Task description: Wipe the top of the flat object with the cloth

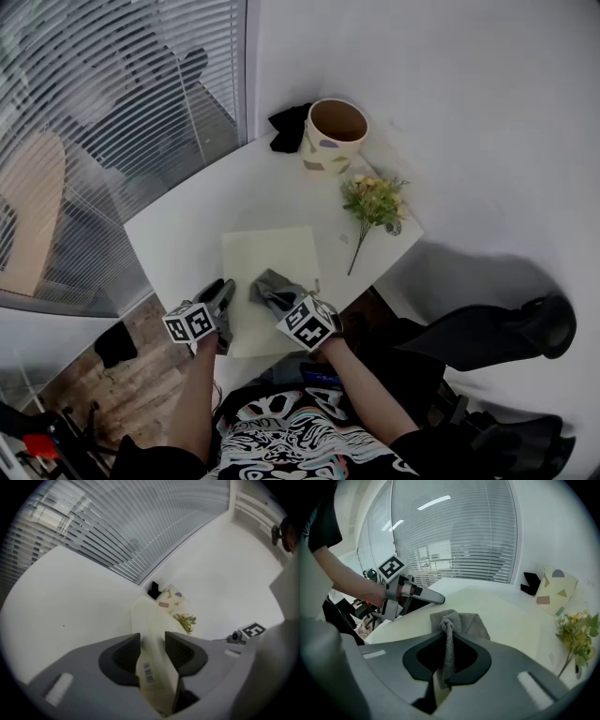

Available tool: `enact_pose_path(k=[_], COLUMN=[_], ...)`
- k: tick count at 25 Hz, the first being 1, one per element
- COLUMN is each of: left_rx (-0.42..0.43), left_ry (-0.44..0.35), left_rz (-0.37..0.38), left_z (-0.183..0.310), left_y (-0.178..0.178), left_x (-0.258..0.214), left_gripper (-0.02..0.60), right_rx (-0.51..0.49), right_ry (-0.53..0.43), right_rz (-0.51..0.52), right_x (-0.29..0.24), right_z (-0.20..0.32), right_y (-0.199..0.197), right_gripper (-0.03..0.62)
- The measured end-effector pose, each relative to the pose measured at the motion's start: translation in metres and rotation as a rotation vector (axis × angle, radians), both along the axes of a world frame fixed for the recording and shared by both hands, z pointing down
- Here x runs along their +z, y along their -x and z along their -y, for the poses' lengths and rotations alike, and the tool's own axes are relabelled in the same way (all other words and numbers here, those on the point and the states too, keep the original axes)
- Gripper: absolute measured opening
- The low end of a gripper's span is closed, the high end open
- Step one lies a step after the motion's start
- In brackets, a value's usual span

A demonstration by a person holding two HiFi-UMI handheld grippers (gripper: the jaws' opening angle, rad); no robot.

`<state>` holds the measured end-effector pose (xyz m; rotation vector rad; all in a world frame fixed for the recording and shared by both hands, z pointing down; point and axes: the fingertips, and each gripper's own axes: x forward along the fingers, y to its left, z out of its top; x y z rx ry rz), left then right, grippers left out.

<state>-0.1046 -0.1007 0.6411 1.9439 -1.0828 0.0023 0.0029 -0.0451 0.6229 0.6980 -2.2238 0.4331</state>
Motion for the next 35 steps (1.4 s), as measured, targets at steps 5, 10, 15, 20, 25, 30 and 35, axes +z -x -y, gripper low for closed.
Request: enact_pose_path(k=[5,10,15,20,25,30,35], left_rx=[0.000,0.000,-0.003,-0.003,-0.005,-0.003,-0.004], left_ry=[0.000,-0.002,-0.005,-0.003,-0.004,-0.004,-0.005], left_rz=[0.000,0.000,-0.003,0.001,-0.001,-0.006,-0.009], left_z=[0.000,0.000,0.000,0.000,0.001,0.001,0.000], left_y=[0.000,0.001,0.001,0.001,0.001,0.001,0.001], left_x=[0.000,0.001,0.000,0.002,0.001,0.001,0.000], left_gripper=[0.207,0.207,0.207,0.207,0.207,0.207,0.207], right_rx=[-0.039,-0.050,-0.047,-0.043,-0.023,0.009,0.049], right_ry=[0.070,0.063,0.086,0.125,0.210,0.249,0.246], right_rz=[0.028,0.030,0.030,0.032,0.029,0.022,-0.006], right_x=[-0.001,0.000,0.001,0.001,-0.007,-0.006,-0.006], right_z=[-0.021,-0.038,-0.042,-0.047,-0.047,-0.050,-0.042], right_y=[0.001,-0.001,-0.003,-0.005,-0.012,-0.019,-0.033], right_gripper=[0.015,0.015,0.015,0.015,0.015,0.015,0.015])
